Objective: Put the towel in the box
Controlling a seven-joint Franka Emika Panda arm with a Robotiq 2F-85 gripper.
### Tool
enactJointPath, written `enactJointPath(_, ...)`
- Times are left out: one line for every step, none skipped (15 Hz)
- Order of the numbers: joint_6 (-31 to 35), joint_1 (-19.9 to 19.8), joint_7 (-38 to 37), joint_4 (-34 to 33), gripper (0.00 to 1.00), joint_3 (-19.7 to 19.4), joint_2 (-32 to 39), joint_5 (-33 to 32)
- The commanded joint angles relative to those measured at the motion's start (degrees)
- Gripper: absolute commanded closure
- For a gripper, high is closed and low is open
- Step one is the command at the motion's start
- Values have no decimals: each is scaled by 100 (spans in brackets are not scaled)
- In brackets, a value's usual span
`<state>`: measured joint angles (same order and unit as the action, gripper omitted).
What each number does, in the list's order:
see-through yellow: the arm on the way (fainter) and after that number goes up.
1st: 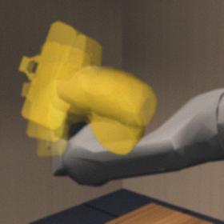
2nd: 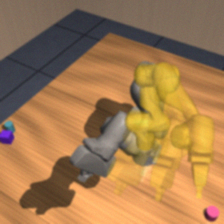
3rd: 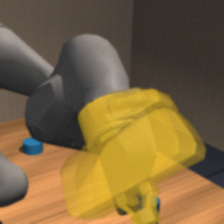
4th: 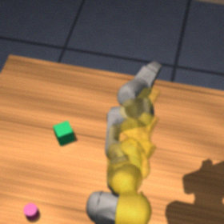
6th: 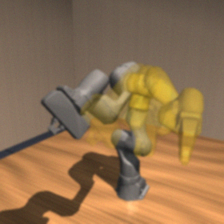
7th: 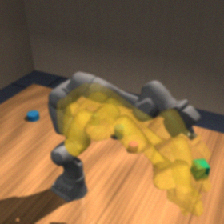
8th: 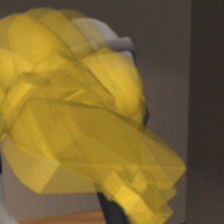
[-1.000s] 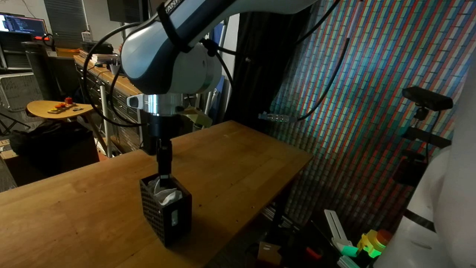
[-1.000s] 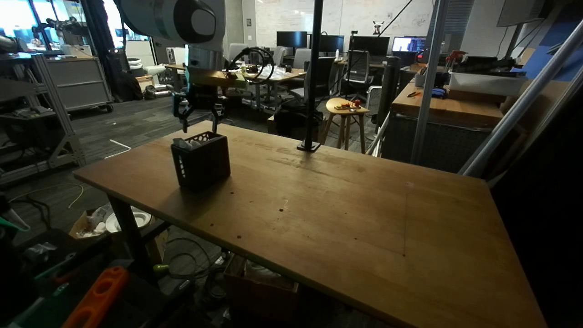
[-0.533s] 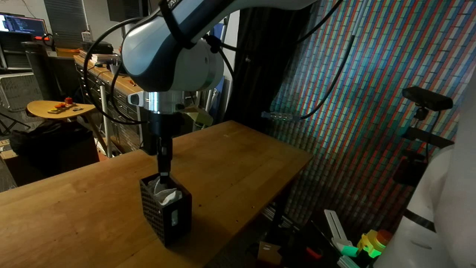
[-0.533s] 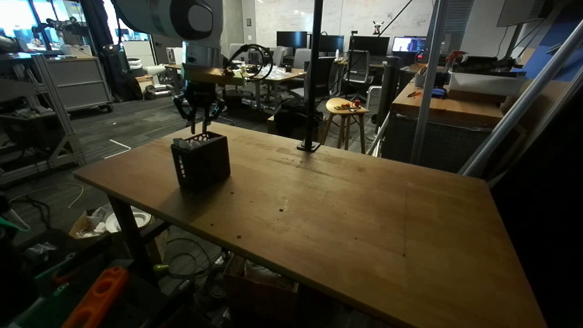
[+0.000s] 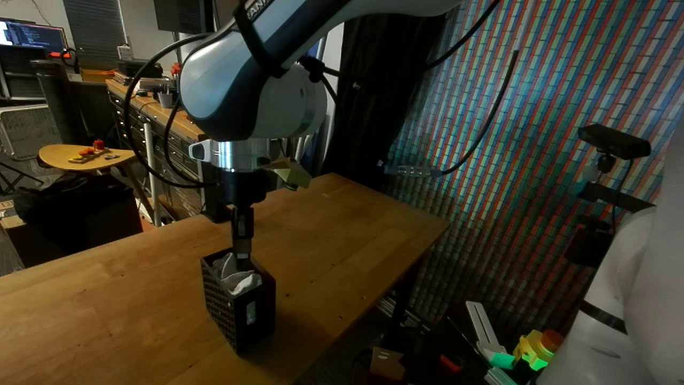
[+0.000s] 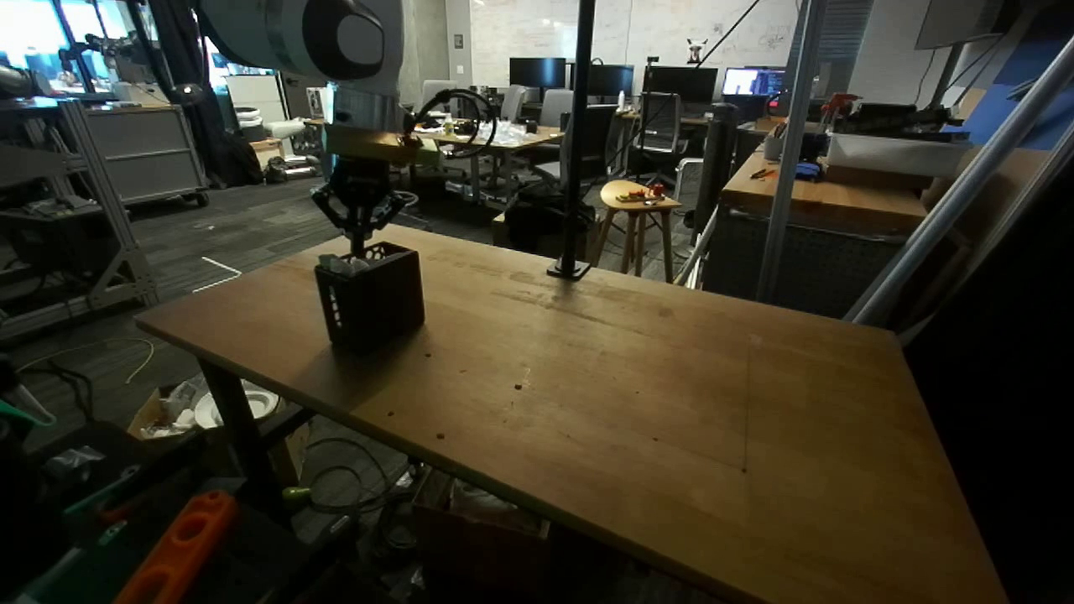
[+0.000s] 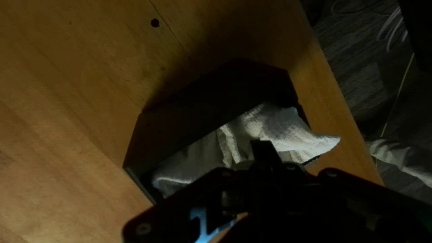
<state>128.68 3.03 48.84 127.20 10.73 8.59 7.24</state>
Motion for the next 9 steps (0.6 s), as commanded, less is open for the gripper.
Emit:
enactJointPath(66, 82, -74, 156, 97, -36, -191, 25)
enactJointPath(64, 83, -73, 154, 96, -36, -184, 27)
enactJointPath(63, 85, -67, 141, 97, -35, -169, 20)
enactJointPath(57, 88, -64, 137, 97, -34, -166, 18)
enactJointPath(50, 92, -65, 127, 97, -33, -158, 6)
enactJointPath(48, 95, -65, 124, 96, -33, -157, 4)
enactJointPath(38, 99, -65, 120, 97, -33, -163, -8)
enactJointPath(23, 102, -67, 118, 96, -38, -171, -37)
enactJointPath(-25, 102, -76, 122, 97, -51, -197, -90)
